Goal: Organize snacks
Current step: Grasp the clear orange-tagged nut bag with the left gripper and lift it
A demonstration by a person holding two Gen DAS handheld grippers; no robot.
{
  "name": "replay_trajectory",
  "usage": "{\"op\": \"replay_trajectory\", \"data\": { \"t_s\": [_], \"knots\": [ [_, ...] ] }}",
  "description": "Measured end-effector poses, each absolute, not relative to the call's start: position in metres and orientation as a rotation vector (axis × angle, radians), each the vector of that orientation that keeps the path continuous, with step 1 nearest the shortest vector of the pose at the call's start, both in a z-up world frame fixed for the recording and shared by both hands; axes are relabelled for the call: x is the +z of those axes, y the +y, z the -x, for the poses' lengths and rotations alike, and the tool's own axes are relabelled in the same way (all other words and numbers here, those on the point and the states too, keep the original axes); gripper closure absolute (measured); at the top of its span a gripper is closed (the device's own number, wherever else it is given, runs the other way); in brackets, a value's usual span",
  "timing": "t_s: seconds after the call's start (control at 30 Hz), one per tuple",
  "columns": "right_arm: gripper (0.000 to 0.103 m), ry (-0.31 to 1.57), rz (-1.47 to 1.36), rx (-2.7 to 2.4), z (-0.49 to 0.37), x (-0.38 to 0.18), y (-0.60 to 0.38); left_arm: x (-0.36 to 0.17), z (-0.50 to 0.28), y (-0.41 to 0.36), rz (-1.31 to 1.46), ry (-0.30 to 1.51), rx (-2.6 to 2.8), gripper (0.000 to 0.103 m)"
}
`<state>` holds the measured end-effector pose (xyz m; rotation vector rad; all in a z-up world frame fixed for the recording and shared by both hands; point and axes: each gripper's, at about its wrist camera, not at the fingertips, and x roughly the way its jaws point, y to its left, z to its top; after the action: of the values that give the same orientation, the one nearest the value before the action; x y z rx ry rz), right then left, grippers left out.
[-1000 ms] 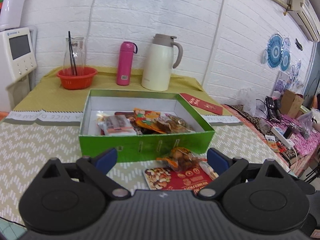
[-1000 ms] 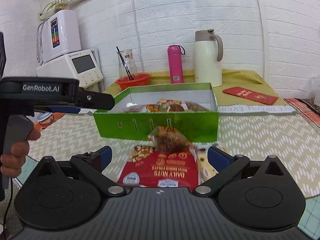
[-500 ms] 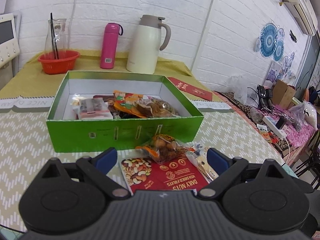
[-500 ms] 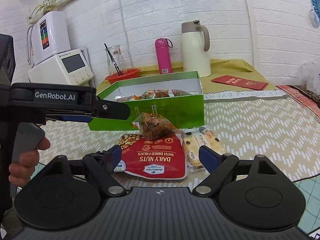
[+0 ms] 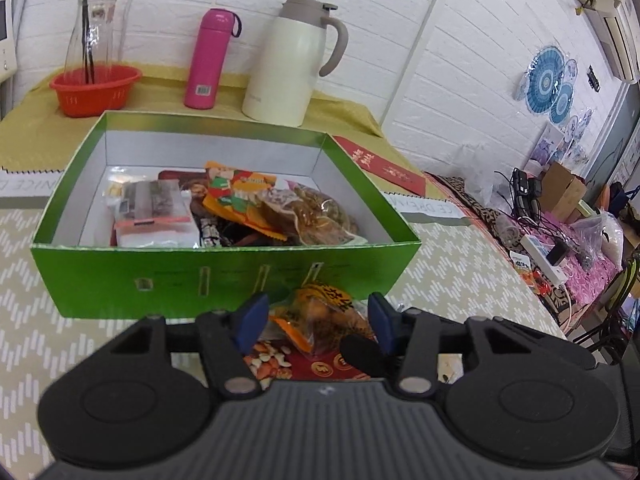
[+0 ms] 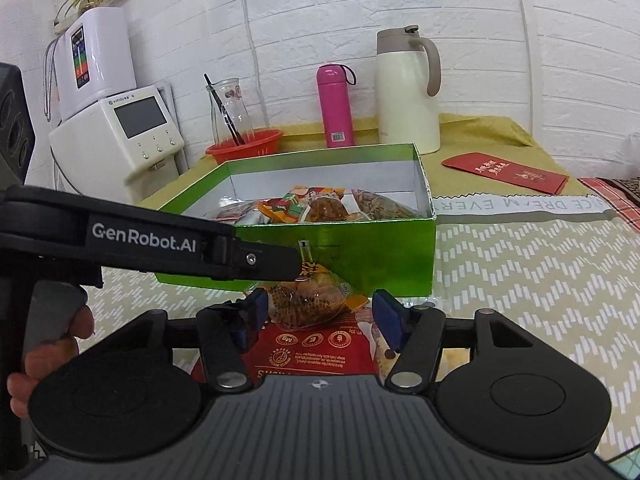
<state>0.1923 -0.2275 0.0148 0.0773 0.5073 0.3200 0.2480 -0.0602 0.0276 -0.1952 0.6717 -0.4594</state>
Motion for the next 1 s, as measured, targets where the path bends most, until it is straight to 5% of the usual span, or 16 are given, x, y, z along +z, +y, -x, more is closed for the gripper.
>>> {"op": "replay_trajectory", "data": {
  "t_s": [0.1, 0.17, 0.27, 0.67, 1.0],
  "knots": [
    [0.016, 0.527, -0.076, 0.318, -0.202, 0.011, -0.226, 0.023, -0.253, -0.059, 0.197, 0.683, -0.471, 0.068],
    [0.035, 0.546, -0.074, 0.324, -0.207, 0.007, -0.223, 0.02, -0.255, -0.059, 0.197, 0.681, -0.491, 0.079],
    [0.045, 0.537, -0.055, 0.322, -0.202, 0.007, -0.22, 0.019, -0.253, -0.057, 0.219, 0.68, -0.518, 0.086],
    [0.047, 0.479, -0.007, 0.369, -0.136, 0.028, -0.211, 0.04, -0.174, -0.04, 0.188, 0.597, -0.52, 0.088],
    [0.045, 0.597, 0.034, 0.51, -0.07, -0.002, -0.197, 0.003, -0.098, -0.006, 0.277, 0.682, -0.525, 0.084]
  ]
}}
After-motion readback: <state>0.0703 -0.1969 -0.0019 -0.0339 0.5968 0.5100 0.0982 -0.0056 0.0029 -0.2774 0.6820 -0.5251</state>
